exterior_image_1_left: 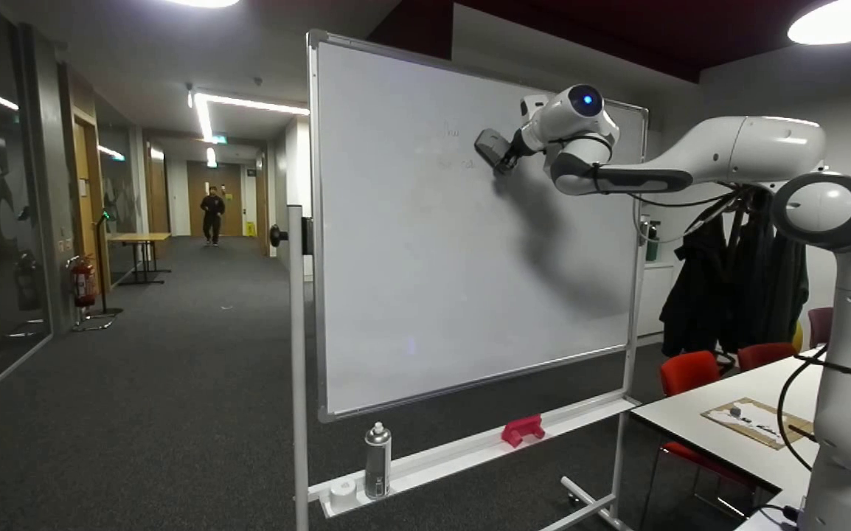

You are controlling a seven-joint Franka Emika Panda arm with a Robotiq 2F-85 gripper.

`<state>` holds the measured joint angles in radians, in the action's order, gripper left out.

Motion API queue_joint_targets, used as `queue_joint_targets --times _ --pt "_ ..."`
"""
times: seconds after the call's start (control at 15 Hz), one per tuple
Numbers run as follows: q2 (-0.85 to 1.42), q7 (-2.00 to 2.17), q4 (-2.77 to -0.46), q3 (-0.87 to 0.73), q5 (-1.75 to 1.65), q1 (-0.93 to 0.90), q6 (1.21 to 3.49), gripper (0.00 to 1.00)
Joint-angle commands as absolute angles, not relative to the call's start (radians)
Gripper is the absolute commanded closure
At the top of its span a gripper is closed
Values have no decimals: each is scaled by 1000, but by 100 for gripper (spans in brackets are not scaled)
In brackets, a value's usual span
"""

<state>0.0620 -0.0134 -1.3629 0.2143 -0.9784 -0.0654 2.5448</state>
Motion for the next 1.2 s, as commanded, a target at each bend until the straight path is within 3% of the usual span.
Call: queue_joint_targets --times 0.0,1.13 --pt "65 -26 -1466 210 -1025 -64 2559 65" --pt "-4 -45 -1615 210 -1007 -166 2620 65"
